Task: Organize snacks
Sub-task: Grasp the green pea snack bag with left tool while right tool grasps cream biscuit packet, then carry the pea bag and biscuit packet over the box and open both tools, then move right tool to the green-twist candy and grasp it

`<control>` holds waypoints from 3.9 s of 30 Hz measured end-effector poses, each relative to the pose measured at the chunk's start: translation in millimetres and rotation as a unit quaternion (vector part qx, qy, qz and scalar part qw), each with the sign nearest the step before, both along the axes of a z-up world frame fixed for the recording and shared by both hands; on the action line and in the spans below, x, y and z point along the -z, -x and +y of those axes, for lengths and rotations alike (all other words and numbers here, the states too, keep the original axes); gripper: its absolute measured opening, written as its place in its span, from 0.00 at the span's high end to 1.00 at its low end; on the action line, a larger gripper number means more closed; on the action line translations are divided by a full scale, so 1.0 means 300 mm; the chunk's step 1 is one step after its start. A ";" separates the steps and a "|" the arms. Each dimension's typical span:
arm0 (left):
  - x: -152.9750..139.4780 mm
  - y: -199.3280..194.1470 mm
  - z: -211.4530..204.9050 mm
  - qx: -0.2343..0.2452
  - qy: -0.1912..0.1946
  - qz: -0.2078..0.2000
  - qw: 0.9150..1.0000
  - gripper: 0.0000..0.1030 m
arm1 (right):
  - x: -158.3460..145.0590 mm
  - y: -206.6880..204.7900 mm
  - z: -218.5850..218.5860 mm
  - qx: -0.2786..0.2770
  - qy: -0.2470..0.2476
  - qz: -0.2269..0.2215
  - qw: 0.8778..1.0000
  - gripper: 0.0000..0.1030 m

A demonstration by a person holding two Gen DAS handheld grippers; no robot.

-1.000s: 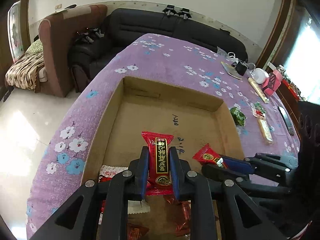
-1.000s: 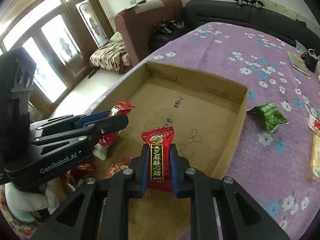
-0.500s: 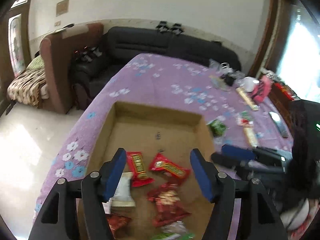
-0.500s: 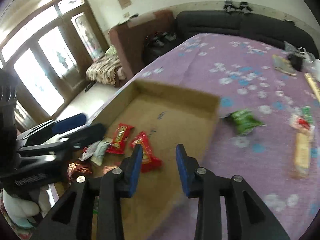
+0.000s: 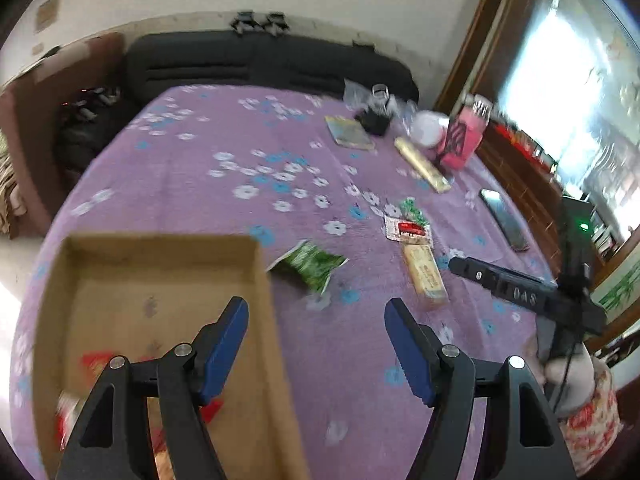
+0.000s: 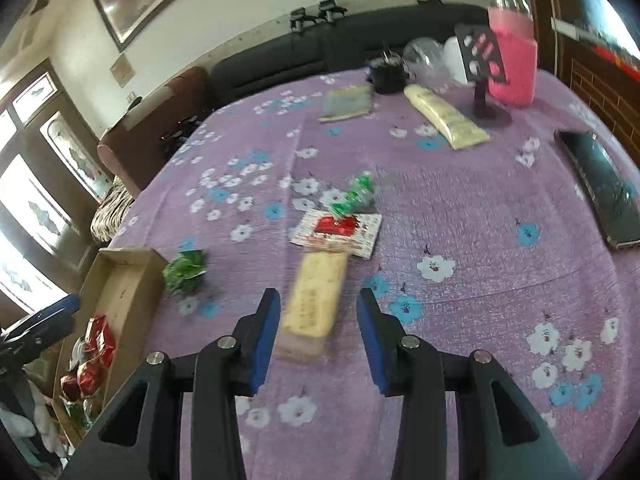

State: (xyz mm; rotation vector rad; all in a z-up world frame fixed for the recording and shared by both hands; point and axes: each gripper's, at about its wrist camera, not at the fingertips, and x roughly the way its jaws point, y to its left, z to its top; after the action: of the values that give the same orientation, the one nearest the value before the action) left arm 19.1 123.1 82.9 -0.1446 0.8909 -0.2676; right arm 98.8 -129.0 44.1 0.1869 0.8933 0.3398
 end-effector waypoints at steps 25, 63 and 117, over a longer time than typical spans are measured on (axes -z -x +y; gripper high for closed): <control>0.150 -0.003 -0.294 0.107 -0.128 0.035 0.985 0.63 | 0.075 0.069 0.015 -0.021 0.089 0.014 0.996 0.70; 0.074 0.513 0.369 -0.209 -0.051 -0.049 0.975 0.62 | -0.014 0.410 0.805 -0.232 0.084 -0.039 0.968 0.69; -0.138 0.607 -0.054 -0.163 -0.190 -0.144 0.957 0.20 | -0.111 0.386 0.264 -0.113 0.000 -0.060 0.992 0.61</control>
State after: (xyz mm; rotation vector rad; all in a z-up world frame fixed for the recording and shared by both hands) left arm -163.0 106.9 124.3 0.1041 0.6009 0.1902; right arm -16.9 -49.9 77.4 0.0646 0.7975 0.5569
